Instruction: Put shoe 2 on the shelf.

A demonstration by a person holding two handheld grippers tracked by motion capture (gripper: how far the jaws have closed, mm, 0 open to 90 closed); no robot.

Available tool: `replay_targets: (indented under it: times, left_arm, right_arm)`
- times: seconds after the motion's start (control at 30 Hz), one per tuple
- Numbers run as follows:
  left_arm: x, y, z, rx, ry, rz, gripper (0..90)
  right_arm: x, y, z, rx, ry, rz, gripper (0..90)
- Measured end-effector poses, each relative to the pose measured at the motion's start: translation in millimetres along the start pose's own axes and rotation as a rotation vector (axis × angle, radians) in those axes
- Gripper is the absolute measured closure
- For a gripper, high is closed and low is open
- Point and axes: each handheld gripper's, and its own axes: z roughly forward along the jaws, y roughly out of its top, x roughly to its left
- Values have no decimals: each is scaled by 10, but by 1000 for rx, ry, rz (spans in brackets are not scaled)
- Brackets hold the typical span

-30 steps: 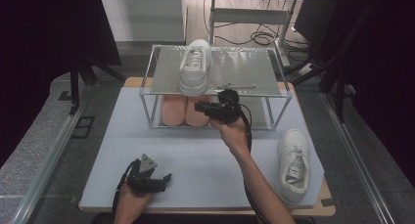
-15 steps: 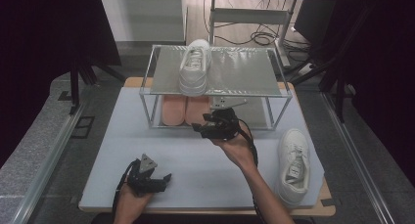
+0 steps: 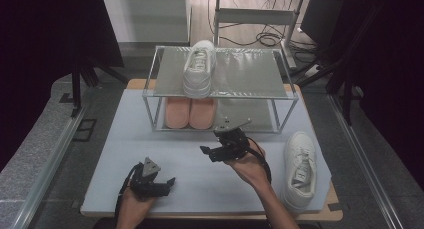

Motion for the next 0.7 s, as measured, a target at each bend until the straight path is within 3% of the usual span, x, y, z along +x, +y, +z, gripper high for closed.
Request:
replay_targets:
  times: [0.27,0.7]
  left_arm:
    - [1,0,0,0,0,1,168]
    - [6,1,-3,6,-1,6,168]
  right_arm:
    - [67,-179,-72,52,15,-7,195]
    - [27,-434,-314,127,-14,68,132]
